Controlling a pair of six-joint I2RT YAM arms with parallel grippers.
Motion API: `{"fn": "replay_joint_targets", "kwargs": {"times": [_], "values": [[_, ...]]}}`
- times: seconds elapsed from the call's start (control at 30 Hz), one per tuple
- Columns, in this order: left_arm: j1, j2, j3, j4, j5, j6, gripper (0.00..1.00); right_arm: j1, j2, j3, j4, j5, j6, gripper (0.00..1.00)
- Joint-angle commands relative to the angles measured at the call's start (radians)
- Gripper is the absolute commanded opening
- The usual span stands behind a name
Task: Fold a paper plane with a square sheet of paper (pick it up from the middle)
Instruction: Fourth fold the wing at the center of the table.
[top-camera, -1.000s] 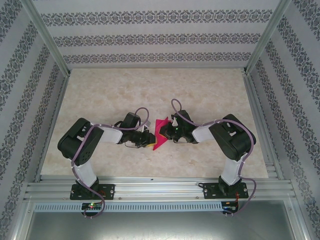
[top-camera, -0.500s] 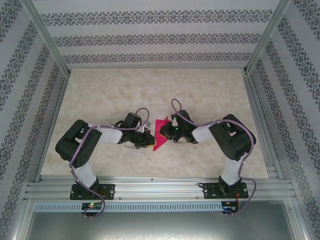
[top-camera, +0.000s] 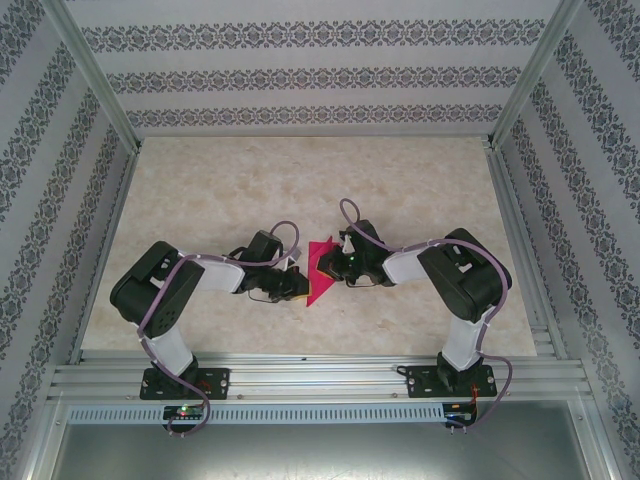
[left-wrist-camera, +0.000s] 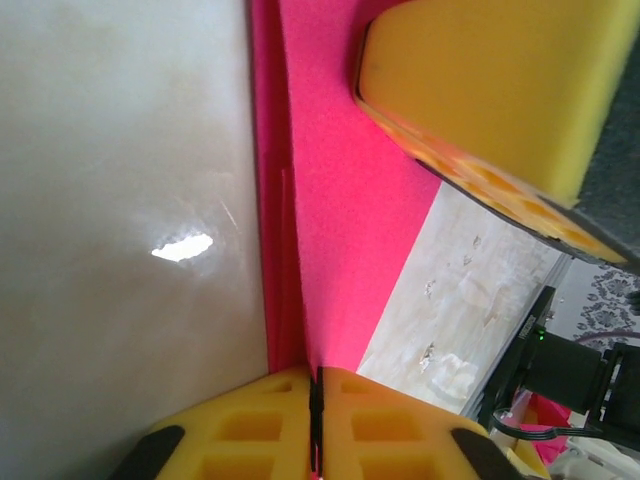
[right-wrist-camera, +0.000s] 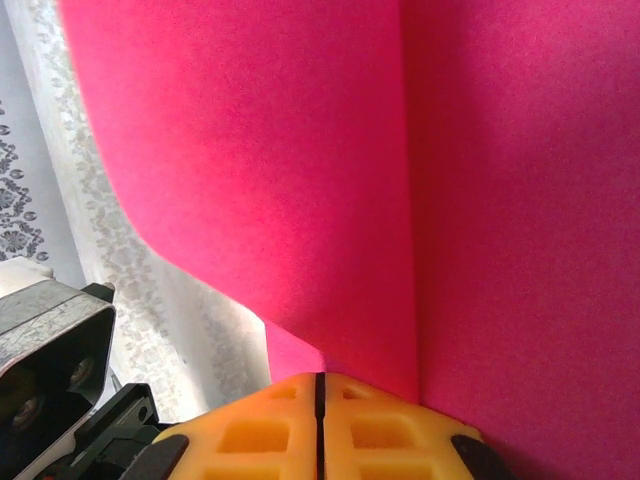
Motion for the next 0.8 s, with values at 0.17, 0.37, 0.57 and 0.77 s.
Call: {"fn": "replay_joint_targets", "kwargs": {"times": [0.17,0.37,0.57,0.77], "values": [[-0.024,-0.03,-0.024,-0.171,-0.006,0.026,0.12,0.009,0.031,-0.001,-0.14,0.077,-0.039,0.09],[-0.026,-0.03,-0.018,-0.19,0.01,0.045,0.0,0.009,0.03,0.001,-0.151,0.08,-0.043,0.09],[-0.044,-0.004,-0.001,-0.332,-0.03,0.098,0.05,0.011,0.039,0.002,-0.165,0.091,-0.046,0.09],[-0.054,-0.029,-0.024,-0.394,-0.103,0.101,0.13,0.014,0.047,0.0,-0.174,0.108,-0.046,0.09]]}}
